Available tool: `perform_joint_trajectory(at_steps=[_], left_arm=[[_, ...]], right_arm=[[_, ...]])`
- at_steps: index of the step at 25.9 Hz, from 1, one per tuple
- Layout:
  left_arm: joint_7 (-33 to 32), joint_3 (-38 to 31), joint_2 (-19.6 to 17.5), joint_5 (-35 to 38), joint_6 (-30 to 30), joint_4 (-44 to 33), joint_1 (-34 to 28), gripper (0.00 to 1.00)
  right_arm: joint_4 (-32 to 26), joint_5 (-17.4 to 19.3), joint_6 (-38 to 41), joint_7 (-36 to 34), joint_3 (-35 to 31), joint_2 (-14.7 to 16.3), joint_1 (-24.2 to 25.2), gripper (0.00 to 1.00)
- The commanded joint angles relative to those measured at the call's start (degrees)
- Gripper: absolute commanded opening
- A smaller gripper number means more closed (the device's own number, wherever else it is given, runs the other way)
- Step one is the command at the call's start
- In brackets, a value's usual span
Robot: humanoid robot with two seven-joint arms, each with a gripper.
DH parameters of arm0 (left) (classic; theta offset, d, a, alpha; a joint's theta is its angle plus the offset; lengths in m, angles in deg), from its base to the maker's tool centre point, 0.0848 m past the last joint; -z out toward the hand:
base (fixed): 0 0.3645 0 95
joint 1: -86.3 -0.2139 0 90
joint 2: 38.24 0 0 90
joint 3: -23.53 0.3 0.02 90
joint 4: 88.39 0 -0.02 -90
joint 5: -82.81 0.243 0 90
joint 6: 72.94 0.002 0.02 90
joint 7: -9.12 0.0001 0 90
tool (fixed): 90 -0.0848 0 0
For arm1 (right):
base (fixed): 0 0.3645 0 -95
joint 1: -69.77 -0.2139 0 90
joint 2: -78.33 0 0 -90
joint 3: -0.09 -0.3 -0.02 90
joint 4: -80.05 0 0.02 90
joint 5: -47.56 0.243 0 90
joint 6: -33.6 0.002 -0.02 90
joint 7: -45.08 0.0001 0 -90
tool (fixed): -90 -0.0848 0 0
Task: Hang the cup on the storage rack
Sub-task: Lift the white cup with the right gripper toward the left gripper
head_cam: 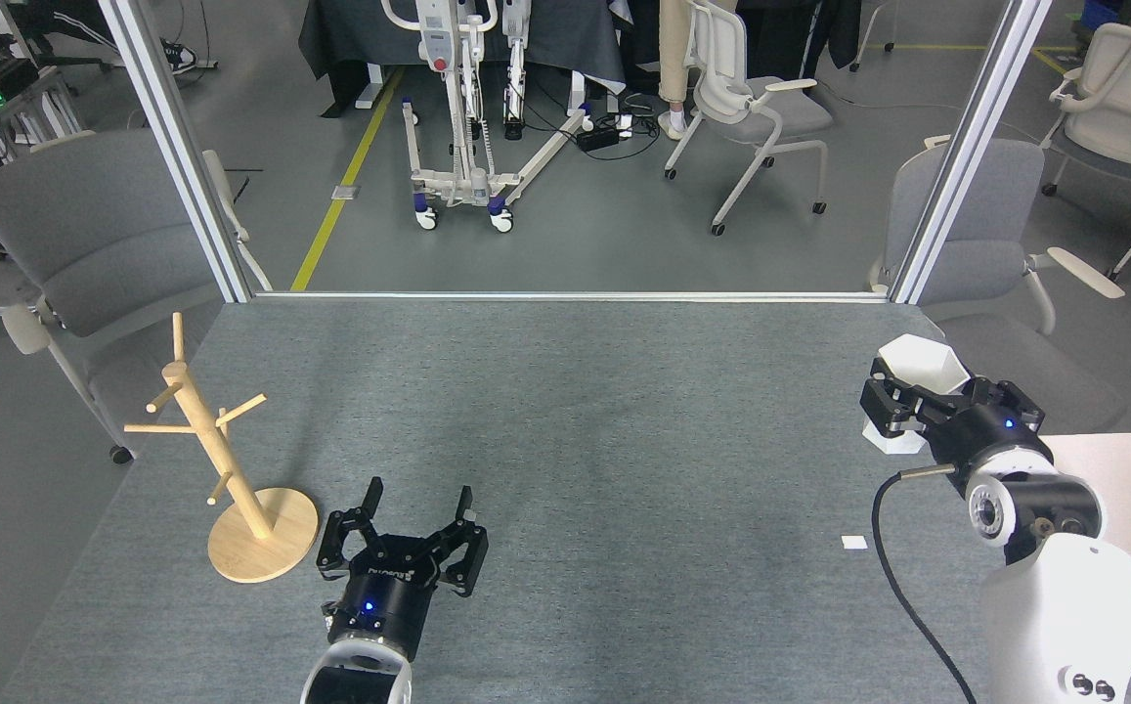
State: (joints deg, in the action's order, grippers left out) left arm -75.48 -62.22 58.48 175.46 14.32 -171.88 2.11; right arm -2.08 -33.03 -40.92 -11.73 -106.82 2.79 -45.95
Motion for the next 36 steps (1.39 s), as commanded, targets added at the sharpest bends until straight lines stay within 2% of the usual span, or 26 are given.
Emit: perform_joint_trajectory(at_steps=[1,3,8,14,16,20,26,32,36], left_arm=[[-0.12,6.22,-0.21,1.75,-0.33,-1.4,-1.24,0.99],[-0.39,9.99,-0.39,5.44,-0.33,-1.32,-1.33,0.99],[-0.83,15.27,-0.21,9.92,-2.97,-1.4,-0.27,0.99],[-7.15,18.26,0.58,11.85,-5.78,-0.7,5.0,0.99],[-9.79,19.31,0.93,11.85,-5.78,-0.52,7.46,0.99],[-12.69,19.75,1.19,11.24,-5.87,1.67,10.36,0.99],[-16.65,20.37,1.37,9.31,-8.51,3.34,13.61,0.99],[-21.48,20.19,1.46,6.05,-10.53,5.45,17.3,0.99],[-22.01,20.54,1.54,3.59,-10.79,5.54,17.92,0.99]], right_arm=[[-9.88,0.35,-4.67,7.94,2.14,-3.39,0.67,0.04],[-12.52,0.26,-8.27,9.26,5.92,-4.89,0.58,0.02],[-14.46,0.35,-22.77,9.87,17.51,-5.06,-2.05,0.0],[-15.07,-0.53,-43.16,17.08,31.93,-4.45,-6.54,0.0],[-15.16,-0.71,-47.03,17.43,35.27,-4.45,-7.42,0.0],[-16.13,-2.9,-48.97,17.52,38.08,-4.53,-6.98,0.0],[-15.6,-3.08,-48.88,17.78,38.35,-4.97,-6.01,0.0],[-14.63,-3.17,-48.97,17.87,42.65,-6.56,-4.25,0.0],[-14.37,-3.17,-48.88,17.78,44.68,-7.26,-3.02,0.0]])
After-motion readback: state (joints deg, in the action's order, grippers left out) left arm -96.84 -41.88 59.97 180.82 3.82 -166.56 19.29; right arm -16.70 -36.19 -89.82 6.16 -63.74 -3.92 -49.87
